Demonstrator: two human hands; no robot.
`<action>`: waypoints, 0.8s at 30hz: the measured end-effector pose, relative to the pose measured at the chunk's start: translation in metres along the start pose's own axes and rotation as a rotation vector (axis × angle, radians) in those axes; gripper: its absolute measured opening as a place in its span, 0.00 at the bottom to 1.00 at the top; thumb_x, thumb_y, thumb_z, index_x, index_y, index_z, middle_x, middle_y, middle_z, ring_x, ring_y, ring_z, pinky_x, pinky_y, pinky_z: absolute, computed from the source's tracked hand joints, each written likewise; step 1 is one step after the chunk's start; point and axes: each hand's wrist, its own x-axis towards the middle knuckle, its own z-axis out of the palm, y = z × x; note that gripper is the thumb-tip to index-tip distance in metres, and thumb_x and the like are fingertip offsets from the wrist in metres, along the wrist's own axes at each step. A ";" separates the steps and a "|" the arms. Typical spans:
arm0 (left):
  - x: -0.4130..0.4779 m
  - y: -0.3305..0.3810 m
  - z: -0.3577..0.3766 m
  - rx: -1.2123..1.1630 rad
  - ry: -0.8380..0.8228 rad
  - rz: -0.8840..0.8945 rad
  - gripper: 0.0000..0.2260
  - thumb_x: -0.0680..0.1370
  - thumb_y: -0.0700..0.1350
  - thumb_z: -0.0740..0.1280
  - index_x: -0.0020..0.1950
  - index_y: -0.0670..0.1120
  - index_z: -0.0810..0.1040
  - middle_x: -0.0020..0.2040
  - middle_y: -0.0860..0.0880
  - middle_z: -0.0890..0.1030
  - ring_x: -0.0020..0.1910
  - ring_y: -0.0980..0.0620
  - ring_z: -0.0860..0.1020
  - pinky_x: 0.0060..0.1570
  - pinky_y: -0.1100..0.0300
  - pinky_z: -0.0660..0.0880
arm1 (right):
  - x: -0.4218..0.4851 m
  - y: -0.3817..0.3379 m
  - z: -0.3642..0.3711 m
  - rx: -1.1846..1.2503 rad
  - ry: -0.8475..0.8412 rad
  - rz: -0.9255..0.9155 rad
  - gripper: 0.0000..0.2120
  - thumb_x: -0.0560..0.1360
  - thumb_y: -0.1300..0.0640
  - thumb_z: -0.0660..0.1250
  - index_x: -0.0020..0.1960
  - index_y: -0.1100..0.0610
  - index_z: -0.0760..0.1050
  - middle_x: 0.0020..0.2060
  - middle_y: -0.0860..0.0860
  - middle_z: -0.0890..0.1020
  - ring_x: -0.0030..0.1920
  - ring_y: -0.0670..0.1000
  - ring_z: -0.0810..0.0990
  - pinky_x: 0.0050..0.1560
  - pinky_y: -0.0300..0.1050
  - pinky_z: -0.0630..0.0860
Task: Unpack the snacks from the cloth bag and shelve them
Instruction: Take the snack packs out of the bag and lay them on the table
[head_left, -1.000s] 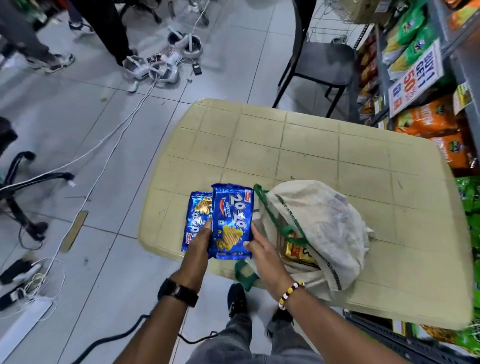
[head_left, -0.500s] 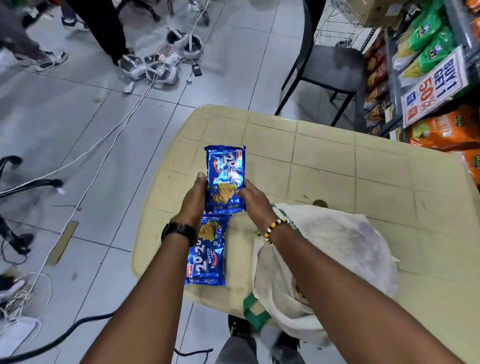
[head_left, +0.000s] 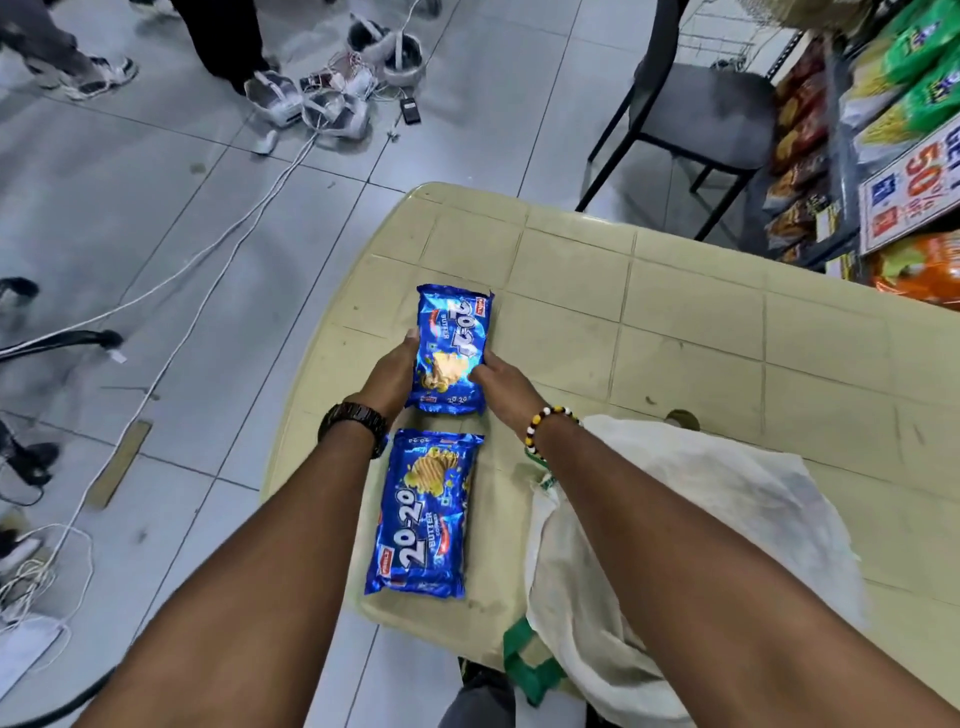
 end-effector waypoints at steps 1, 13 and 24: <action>-0.003 0.001 -0.001 0.020 0.002 0.000 0.25 0.79 0.66 0.57 0.62 0.50 0.80 0.55 0.50 0.86 0.51 0.54 0.85 0.49 0.56 0.79 | -0.005 0.002 -0.005 -0.010 -0.007 -0.005 0.21 0.77 0.56 0.60 0.70 0.51 0.71 0.62 0.54 0.80 0.61 0.57 0.79 0.64 0.53 0.74; -0.155 0.002 0.120 0.794 -0.281 0.546 0.26 0.76 0.44 0.70 0.74 0.44 0.69 0.72 0.44 0.73 0.71 0.46 0.71 0.68 0.62 0.63 | -0.259 0.113 -0.134 -0.450 0.619 -0.221 0.16 0.69 0.55 0.71 0.56 0.49 0.78 0.54 0.46 0.81 0.56 0.46 0.77 0.60 0.49 0.75; -0.154 -0.007 0.225 1.728 -0.335 0.747 0.15 0.77 0.51 0.61 0.62 0.56 0.77 0.55 0.46 0.80 0.54 0.40 0.78 0.50 0.50 0.73 | -0.340 0.205 -0.161 -0.615 0.686 0.091 0.08 0.70 0.58 0.70 0.49 0.55 0.77 0.41 0.56 0.84 0.43 0.61 0.82 0.35 0.48 0.73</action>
